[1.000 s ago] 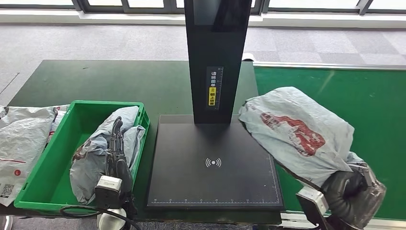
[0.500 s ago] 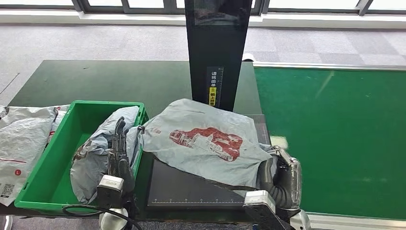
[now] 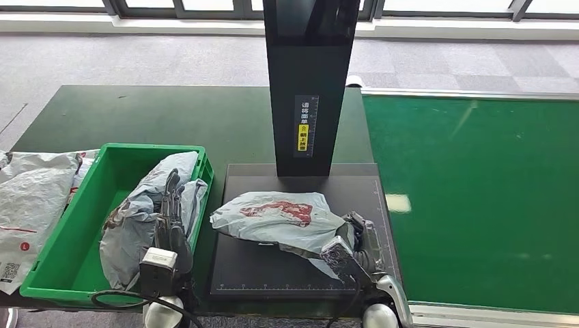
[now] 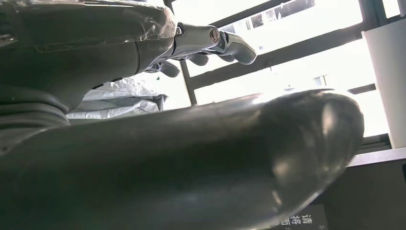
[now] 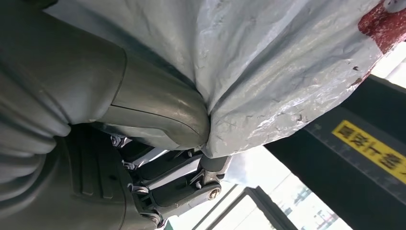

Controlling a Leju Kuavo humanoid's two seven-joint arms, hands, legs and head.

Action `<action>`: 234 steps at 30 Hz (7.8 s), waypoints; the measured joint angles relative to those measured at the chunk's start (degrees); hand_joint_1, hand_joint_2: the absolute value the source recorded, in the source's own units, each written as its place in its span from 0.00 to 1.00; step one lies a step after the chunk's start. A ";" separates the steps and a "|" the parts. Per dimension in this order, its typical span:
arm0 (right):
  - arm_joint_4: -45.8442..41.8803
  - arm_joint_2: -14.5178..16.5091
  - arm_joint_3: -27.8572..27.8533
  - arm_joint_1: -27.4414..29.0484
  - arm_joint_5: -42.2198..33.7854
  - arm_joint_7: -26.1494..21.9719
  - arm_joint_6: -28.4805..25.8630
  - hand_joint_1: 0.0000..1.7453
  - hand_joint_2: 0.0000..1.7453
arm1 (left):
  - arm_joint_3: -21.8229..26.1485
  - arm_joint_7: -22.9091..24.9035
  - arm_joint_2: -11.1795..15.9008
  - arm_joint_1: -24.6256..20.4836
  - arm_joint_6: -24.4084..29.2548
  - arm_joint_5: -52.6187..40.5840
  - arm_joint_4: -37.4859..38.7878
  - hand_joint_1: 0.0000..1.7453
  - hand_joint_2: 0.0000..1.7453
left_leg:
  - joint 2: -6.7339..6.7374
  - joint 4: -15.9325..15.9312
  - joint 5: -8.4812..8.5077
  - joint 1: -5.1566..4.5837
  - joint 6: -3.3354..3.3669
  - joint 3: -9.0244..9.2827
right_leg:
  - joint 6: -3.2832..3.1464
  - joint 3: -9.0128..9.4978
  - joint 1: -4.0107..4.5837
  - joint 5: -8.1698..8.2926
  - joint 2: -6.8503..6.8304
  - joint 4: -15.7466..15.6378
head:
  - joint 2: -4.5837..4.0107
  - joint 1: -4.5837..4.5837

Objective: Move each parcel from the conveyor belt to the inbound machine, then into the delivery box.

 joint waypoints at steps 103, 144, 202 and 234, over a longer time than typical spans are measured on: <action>-43.67 -10.72 7.70 10.80 -35.93 -18.54 19.33 0.00 1.00 | -12.40 1.32 4.43 -3.58 9.14 -13.00 -1.52 1.00 1.00 | 0.07 0.00 -0.03 -0.01 0.03 0.07 | 0.04 0.06 -0.01 0.01 0.09 -0.01 | 0.00 -0.01; -50.04 5.58 -14.58 21.25 -39.17 -18.52 38.74 0.00 1.00 | 27.47 -5.02 12.50 -14.34 24.43 -21.99 -21.80 1.00 1.00 | -0.11 -0.01 0.14 0.20 -0.36 0.14 | -0.39 0.13 0.27 0.01 -0.14 0.07 | 0.00 -0.02; -43.74 5.29 -18.64 18.18 -41.41 -18.58 39.27 0.00 1.00 | 7.53 6.84 8.89 -12.09 6.58 -9.92 0.96 0.00 0.00 | -0.37 0.02 0.08 0.17 -0.38 0.14 | -0.49 0.13 0.30 -0.04 -0.35 0.08 | 0.00 0.00; -51.54 6.93 -23.19 24.53 -39.34 -18.57 36.46 0.00 1.00 | 5.22 -3.84 5.63 -14.85 -9.77 16.99 9.29 0.00 0.00 | -0.01 0.02 0.07 0.15 -0.36 0.08 | -0.37 -0.01 0.24 0.04 -0.04 0.08 | 0.00 0.00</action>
